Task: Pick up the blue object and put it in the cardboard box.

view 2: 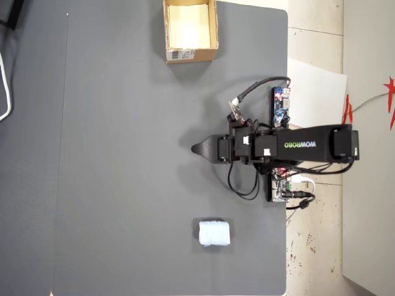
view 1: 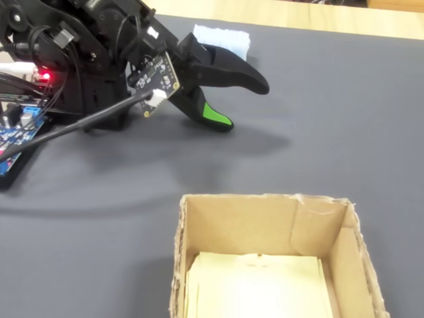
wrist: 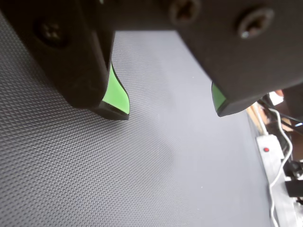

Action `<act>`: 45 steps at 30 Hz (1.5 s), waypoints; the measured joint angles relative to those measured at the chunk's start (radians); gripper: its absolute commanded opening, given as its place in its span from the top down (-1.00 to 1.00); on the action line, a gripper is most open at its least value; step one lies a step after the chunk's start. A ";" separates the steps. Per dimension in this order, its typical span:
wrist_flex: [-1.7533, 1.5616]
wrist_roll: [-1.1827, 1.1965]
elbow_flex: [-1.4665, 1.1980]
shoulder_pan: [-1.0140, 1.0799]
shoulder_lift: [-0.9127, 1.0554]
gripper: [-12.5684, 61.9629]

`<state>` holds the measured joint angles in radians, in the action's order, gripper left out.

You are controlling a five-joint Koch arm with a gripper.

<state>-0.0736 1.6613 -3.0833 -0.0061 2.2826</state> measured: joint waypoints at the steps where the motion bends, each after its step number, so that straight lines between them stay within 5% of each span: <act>1: 0.000 0.000 0.000 0.000 0.000 -0.25; 27: 0.012 0.118 0.023 -0.417 0.000 -0.24; 45: 0.497 0.144 0.318 -0.701 -0.002 -0.22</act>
<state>0.4234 1.8055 -2.7658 -0.7072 2.2810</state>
